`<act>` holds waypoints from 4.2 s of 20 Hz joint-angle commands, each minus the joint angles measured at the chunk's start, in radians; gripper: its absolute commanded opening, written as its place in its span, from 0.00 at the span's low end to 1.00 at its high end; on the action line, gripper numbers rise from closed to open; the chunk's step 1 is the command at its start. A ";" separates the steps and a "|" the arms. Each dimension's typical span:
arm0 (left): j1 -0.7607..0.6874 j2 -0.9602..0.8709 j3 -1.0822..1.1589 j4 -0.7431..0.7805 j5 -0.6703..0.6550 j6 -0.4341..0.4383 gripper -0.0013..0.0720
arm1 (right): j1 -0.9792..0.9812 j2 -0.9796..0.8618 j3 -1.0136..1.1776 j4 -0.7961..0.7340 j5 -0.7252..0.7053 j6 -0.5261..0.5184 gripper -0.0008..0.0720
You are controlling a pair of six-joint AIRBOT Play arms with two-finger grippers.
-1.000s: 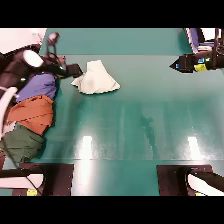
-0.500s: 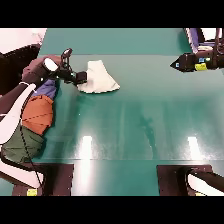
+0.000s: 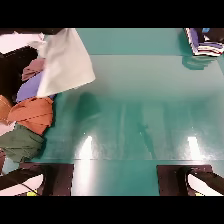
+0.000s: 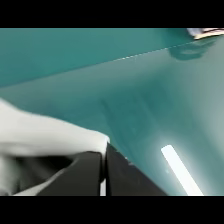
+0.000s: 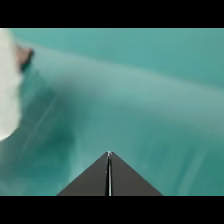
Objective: Fold the shirts.
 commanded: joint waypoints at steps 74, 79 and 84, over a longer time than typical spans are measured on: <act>0.106 0.548 0.105 0.113 0.085 -0.042 0.05 | -0.364 0.358 0.063 0.021 0.068 -0.011 0.03; 0.106 0.502 0.131 0.113 -0.004 -0.042 0.05 | -0.472 0.193 0.336 0.031 0.228 0.002 0.03; 0.084 0.214 0.127 0.111 -0.314 -0.042 0.05 | -0.344 0.008 0.175 -0.012 0.270 0.030 0.03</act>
